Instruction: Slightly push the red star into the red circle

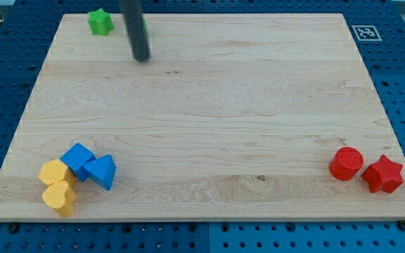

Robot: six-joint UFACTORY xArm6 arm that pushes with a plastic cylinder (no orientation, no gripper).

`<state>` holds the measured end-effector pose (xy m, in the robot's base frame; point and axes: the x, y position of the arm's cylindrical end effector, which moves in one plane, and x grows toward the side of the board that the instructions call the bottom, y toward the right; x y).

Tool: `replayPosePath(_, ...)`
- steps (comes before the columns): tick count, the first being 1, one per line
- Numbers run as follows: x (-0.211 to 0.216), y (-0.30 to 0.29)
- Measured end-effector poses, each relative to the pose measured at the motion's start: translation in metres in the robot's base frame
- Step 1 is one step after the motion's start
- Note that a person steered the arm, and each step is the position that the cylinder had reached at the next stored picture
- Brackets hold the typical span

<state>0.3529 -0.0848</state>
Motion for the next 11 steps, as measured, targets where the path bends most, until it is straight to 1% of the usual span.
replayPosePath(1,0.083,0.090)
replayPosePath(2,0.112,0.183)
replayPosePath(3,0.110,0.283)
replayPosePath(4,0.161,0.384)
replayPosePath(5,0.181,0.430)
replayPosePath(6,0.201,0.427)
replayPosePath(7,0.214,0.392)
replayPosePath(9,0.238,0.366)
replayPosePath(10,0.239,0.334)
replayPosePath(11,0.227,0.288)
